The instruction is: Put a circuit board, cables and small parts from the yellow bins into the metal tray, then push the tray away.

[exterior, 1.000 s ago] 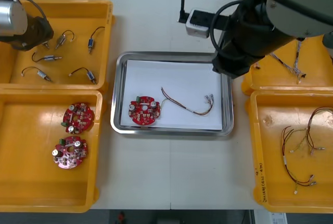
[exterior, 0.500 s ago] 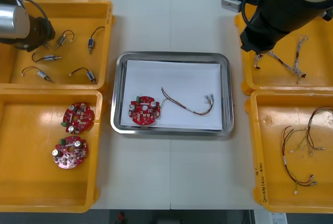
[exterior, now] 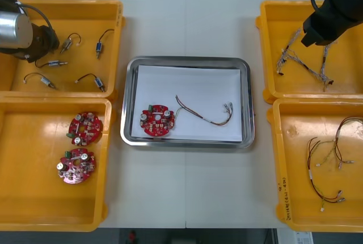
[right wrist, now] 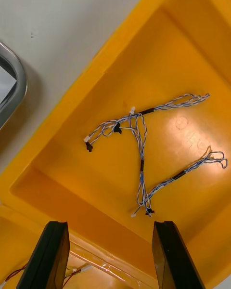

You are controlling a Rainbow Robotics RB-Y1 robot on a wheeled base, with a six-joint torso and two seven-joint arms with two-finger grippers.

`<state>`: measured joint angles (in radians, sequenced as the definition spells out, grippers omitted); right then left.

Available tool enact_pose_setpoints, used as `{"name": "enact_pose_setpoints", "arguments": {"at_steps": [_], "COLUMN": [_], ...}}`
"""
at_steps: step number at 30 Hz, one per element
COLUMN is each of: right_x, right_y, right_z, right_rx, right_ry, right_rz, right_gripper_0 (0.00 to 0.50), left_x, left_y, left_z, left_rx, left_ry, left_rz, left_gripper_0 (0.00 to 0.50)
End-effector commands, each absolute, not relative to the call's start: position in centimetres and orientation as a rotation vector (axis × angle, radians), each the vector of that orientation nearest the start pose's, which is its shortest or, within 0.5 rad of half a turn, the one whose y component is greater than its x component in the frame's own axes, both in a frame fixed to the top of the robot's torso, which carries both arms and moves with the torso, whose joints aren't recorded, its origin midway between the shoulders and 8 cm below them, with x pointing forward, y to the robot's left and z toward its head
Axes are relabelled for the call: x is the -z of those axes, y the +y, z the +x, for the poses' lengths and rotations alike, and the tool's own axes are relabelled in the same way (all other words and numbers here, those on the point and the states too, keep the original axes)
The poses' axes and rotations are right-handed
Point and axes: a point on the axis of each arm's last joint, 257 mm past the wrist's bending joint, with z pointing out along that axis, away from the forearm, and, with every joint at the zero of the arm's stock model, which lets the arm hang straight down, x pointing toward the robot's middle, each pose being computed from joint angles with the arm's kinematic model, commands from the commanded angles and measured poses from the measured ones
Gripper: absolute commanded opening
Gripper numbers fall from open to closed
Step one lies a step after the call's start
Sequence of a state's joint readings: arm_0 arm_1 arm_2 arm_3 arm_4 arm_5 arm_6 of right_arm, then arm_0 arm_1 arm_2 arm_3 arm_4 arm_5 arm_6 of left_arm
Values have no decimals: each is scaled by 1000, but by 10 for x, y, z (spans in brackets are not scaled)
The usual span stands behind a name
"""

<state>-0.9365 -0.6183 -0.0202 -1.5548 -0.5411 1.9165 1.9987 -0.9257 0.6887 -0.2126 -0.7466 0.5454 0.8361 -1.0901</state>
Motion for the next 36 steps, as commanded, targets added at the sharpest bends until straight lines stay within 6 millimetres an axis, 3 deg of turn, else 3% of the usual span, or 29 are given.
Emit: {"name": "enact_pose_setpoints", "arguments": {"at_steps": [1,2,8,16,28,36], "right_x": [27,24,18,22,14,22], "right_y": [-318,-325,-360,-381,-401,-419], "right_z": [551,552,553,564,596,610], "right_rx": [267,263,267,298,190,163], "right_ry": [2443,2446,2480,2532,2508,2491], "right_rz": [-766,-736,-599,-496,-306,-186], "right_gripper_0": [500,500,500,500,500,500], "left_x": [183,182,181,173,117,84], "left_y": [434,434,436,444,449,433], "left_z": [671,672,672,668,635,602], "left_rx": [-69,-71,-77,-95,-138,-138], "left_ry": [2229,2227,2223,2233,2318,2395], "left_rz": [-438,-435,-436,-447,-500,-510], "left_gripper_0": [132,3,0,0,0,0]}}
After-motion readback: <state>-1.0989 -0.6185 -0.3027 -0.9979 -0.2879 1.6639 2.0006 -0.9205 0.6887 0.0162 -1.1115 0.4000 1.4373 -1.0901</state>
